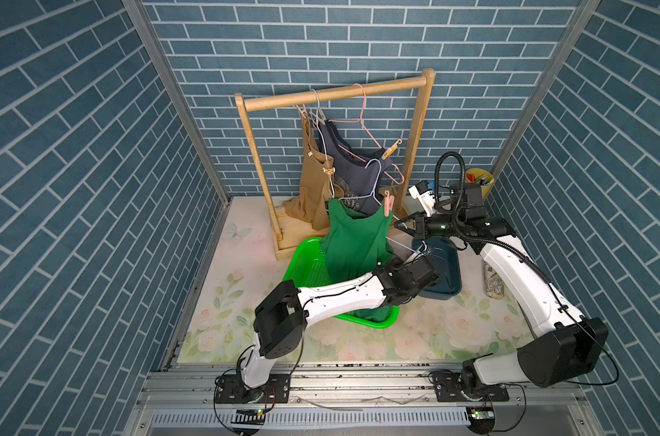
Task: Remove the clothespins securing tank tops to the hanger
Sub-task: Remove the clothespin from the hanger.
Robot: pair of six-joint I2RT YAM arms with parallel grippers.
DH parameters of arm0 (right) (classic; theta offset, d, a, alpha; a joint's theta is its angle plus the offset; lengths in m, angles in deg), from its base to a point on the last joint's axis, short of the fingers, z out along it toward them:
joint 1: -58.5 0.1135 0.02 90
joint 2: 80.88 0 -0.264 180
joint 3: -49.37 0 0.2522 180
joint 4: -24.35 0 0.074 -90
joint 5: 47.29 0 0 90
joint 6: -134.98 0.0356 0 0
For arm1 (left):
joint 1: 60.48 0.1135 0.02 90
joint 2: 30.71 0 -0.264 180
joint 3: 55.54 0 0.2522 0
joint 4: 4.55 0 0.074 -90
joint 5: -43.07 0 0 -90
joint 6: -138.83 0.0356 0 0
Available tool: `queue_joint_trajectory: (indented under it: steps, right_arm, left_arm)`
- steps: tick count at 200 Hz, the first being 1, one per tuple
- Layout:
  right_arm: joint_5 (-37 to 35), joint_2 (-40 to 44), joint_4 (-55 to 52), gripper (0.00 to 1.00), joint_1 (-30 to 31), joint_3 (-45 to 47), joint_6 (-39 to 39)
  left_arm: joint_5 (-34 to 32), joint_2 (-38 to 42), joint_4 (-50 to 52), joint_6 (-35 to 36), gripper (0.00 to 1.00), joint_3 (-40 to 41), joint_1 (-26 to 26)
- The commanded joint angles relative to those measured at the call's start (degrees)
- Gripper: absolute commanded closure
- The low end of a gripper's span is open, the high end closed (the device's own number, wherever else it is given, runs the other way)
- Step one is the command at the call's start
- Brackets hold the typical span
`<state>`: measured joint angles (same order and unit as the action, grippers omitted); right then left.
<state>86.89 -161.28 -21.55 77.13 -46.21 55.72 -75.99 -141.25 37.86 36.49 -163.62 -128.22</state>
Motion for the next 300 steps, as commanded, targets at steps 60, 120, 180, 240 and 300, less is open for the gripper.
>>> queue_joint_trajectory:
  steps: [60, 120, 180, 240, 300]
  right_arm:
    - [0.0, 5.8, 10.8, 1.00, -2.3, 10.5, -1.8]
    - [3.3, 7.2, 13.0, 1.00, -2.2, 9.8, 1.7]
    - [2.0, 9.2, 10.2, 1.00, -2.2, 11.7, -1.0]
    - [5.5, 15.1, 9.8, 1.00, -1.9, 19.6, -4.7]
    - [1.0, 21.7, 9.7, 1.00, 6.7, 25.1, -5.4]
  left_arm:
    - [3.6, 23.2, 14.1, -6.2, 0.20, 11.0, 0.4]
    - [15.5, 24.8, -3.7, -9.2, 0.18, 25.1, -2.2]
    - [11.7, 30.0, 1.8, -8.8, 0.19, 26.4, -4.7]
    - [-5.0, 38.2, 25.2, -15.3, 0.17, 8.1, 6.2]
    - [21.7, 38.1, 23.1, -19.3, 0.04, 0.1, 30.3]
